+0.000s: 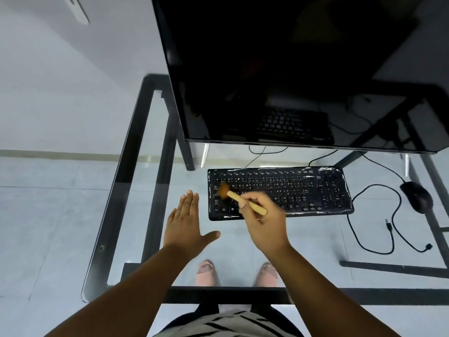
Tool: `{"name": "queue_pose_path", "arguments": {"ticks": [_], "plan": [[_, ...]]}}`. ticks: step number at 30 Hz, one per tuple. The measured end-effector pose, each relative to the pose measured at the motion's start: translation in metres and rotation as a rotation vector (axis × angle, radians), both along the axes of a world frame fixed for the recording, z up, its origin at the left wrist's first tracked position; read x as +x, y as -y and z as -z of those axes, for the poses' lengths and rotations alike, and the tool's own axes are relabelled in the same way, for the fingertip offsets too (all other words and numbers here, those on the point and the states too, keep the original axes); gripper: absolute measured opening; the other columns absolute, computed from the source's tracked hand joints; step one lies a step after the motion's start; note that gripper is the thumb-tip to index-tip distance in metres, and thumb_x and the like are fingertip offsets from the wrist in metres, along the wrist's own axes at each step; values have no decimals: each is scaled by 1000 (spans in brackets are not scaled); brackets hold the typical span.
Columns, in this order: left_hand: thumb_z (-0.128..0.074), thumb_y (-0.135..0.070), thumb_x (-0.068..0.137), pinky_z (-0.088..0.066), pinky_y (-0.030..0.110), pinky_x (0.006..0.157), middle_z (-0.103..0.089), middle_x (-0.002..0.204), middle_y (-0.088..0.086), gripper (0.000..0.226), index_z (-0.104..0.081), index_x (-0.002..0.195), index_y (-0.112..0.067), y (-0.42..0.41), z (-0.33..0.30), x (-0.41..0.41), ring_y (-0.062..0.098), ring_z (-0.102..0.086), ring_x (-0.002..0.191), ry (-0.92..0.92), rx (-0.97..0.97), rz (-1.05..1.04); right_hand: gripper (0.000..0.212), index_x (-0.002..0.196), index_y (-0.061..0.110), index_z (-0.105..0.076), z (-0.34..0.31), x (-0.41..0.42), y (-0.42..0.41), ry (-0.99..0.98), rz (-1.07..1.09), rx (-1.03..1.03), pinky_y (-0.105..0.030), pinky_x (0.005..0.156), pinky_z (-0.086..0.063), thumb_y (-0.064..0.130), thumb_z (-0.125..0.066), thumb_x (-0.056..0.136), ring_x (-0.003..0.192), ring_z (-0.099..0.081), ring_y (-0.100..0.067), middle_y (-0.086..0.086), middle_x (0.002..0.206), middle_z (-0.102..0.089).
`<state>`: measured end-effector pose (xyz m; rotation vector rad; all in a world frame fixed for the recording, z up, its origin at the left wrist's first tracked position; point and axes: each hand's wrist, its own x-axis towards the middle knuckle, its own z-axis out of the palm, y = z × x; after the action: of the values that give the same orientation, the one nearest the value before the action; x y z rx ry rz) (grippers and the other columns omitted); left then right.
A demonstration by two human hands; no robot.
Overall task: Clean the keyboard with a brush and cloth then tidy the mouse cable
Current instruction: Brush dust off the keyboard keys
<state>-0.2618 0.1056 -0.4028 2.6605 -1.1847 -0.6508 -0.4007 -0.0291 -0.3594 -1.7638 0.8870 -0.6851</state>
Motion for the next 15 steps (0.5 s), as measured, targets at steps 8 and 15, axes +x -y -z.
{"name": "queue_pose_path", "arguments": {"ticks": [8, 15], "plan": [[-46, -76, 79, -3, 35, 118, 19, 160, -2, 111, 14, 152, -19, -1, 1, 1, 15, 14, 147, 10, 9, 11, 9, 88, 17, -67, 3, -4, 0, -41, 96, -23, -22, 48, -41, 8, -67, 89, 54, -57, -13, 7, 68, -68], [-49, -76, 77, -2, 35, 118, 18, 160, -4, 112, 13, 152, -21, 0, 1, 1, 14, 13, 147, -3, 14, -20, 12, 83, 20, -65, 3, -10, 5, -136, 76, -73, -19, 47, -36, 9, -66, 87, 49, -51, -8, 11, 64, -63]]}}
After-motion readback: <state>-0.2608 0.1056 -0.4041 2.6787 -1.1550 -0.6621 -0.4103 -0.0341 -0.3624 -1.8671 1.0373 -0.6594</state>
